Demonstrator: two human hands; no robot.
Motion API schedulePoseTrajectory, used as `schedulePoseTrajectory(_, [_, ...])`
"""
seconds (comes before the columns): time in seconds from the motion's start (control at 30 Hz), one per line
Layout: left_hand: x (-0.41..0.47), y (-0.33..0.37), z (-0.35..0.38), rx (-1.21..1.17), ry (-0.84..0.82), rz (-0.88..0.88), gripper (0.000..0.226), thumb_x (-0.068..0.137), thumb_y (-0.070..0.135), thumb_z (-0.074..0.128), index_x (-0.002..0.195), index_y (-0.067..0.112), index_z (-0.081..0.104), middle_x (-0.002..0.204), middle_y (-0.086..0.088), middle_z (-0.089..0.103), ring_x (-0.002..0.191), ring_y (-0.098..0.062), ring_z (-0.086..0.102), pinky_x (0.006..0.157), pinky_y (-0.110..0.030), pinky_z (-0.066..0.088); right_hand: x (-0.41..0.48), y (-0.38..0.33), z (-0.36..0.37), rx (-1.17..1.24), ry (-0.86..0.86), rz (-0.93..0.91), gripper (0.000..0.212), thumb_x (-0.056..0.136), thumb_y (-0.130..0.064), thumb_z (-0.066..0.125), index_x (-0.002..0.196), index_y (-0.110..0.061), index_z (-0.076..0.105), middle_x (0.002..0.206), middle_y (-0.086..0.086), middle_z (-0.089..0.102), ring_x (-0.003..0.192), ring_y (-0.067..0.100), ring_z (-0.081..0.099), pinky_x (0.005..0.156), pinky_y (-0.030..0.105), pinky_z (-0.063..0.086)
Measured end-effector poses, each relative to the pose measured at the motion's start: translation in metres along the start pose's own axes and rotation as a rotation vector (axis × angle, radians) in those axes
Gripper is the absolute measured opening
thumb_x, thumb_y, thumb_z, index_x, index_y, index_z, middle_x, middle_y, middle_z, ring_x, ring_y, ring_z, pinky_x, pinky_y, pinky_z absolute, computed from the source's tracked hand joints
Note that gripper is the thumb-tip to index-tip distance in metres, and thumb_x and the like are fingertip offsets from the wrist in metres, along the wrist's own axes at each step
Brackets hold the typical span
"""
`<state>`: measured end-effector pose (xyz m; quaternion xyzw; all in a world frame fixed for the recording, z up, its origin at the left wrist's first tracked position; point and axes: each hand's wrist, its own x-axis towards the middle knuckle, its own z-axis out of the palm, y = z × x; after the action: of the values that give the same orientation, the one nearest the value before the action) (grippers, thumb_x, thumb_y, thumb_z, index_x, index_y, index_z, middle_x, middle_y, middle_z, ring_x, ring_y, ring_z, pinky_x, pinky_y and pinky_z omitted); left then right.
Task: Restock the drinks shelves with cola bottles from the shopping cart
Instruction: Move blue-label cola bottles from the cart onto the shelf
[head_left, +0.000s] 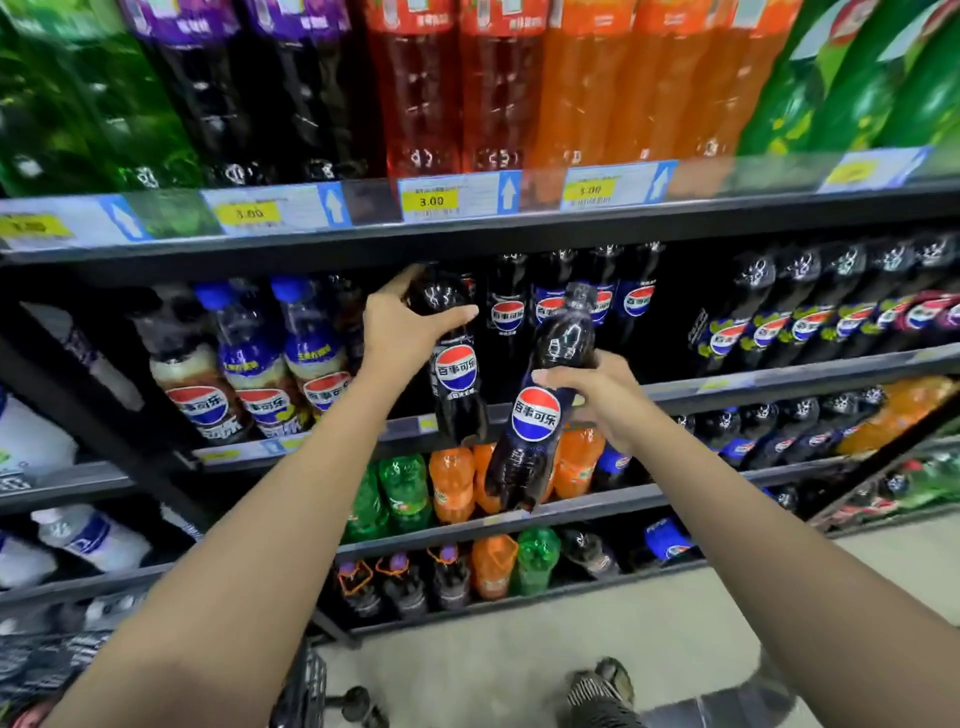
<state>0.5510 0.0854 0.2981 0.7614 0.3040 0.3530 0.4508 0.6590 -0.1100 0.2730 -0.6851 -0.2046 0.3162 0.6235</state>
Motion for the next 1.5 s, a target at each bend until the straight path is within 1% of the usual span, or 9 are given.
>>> schedulePoseTrajectory(0.13, [0.018,0.002,0.01,-0.045,0.027,0.012,0.05,0.059,0.034,0.091,0.1,0.013,0.071,0.098,0.004,0.072,0.092,-0.005,0.068,0.089,-0.031,0.055,0.031,-0.006,-0.006,-0.028,-0.082,0.018,0.02,0.075,-0.011,0.077,0.092,-0.013,0.067,0.083,0.002,0.074,0.085,0.021,0.069,0.076,0.037,0.056])
schedulePoseTrajectory(0.43, [0.021,-0.019,0.017,0.076,-0.004,-0.001,0.071,0.061,0.03,0.09,0.123,0.008,0.061,0.12,-0.005,0.066,0.114,-0.016,0.06,0.102,-0.032,0.046,0.058,-0.023,0.002,0.015,-0.173,0.005,0.015,0.077,-0.008,0.074,0.09,-0.013,0.069,0.09,0.004,0.074,0.09,0.022,0.069,0.081,0.039,0.055])
schedulePoseTrajectory(0.57, [0.013,-0.027,0.0,0.002,0.026,-0.106,0.095,0.069,0.022,0.086,0.147,0.006,0.034,0.148,-0.009,0.042,0.138,-0.017,0.036,0.107,-0.019,0.027,0.059,-0.023,0.007,0.083,-0.102,-0.004,0.014,0.078,-0.009,0.074,0.09,-0.013,0.068,0.094,0.005,0.073,0.094,0.023,0.069,0.084,0.041,0.055])
schedulePoseTrajectory(0.77, [0.009,-0.035,-0.021,0.032,-0.088,-0.071,0.098,0.067,0.018,0.087,0.147,0.005,0.032,0.15,-0.008,0.039,0.14,-0.016,0.033,0.117,-0.031,0.024,0.064,-0.023,0.029,0.212,0.121,-0.064,0.035,0.073,-0.014,0.079,0.105,-0.009,0.066,0.101,0.006,0.073,0.097,0.023,0.069,0.087,0.042,0.056])
schedulePoseTrajectory(0.83, [0.007,-0.037,-0.023,0.037,-0.071,-0.061,0.096,0.069,0.017,0.085,0.148,0.006,0.031,0.15,-0.007,0.038,0.14,-0.016,0.032,0.115,-0.026,0.023,0.064,-0.022,0.035,0.126,0.188,-0.15,0.048,0.064,-0.024,0.084,0.106,-0.012,0.065,0.102,0.003,0.073,0.097,0.02,0.069,0.088,0.039,0.055])
schedulePoseTrajectory(0.97, [0.006,-0.039,-0.027,0.092,-0.073,-0.043,0.095,0.072,0.022,0.084,0.149,0.012,0.03,0.152,-0.004,0.038,0.14,-0.016,0.032,0.108,-0.021,0.025,0.062,-0.022,0.048,-0.124,0.235,-0.282,0.046,0.067,-0.023,0.085,0.106,-0.016,0.061,0.099,-0.004,0.069,0.094,0.009,0.065,0.085,0.026,0.051])
schedulePoseTrajectory(1.17, [0.0,-0.04,-0.028,0.147,-0.074,-0.071,0.093,0.073,0.034,0.082,0.149,0.019,0.03,0.15,-0.002,0.041,0.139,-0.02,0.036,0.11,-0.031,0.034,0.067,0.001,0.063,-0.209,0.139,-0.232,0.06,0.069,-0.026,0.084,0.121,-0.015,0.055,0.113,-0.003,0.066,0.104,0.011,0.061,0.093,0.029,0.048])
schedulePoseTrajectory(1.3, [-0.003,-0.041,-0.027,0.109,-0.066,-0.072,0.092,0.074,0.033,0.081,0.149,0.019,0.03,0.151,-0.002,0.04,0.139,-0.018,0.035,0.107,-0.025,0.03,0.073,0.002,0.055,-0.166,0.024,-0.191,0.055,0.072,-0.017,0.083,0.12,-0.014,0.056,0.107,-0.006,0.068,0.099,0.006,0.064,0.087,0.023,0.05])
schedulePoseTrajectory(1.5, [-0.003,-0.039,-0.024,0.11,-0.048,-0.097,0.092,0.075,0.033,0.08,0.15,0.021,0.029,0.152,-0.001,0.037,0.14,-0.02,0.033,0.107,-0.027,0.03,0.085,0.0,0.04,-0.223,-0.042,-0.16,0.048,0.072,-0.017,0.083,0.114,-0.016,0.059,0.105,-0.005,0.069,0.1,0.012,0.065,0.095,0.036,0.051])
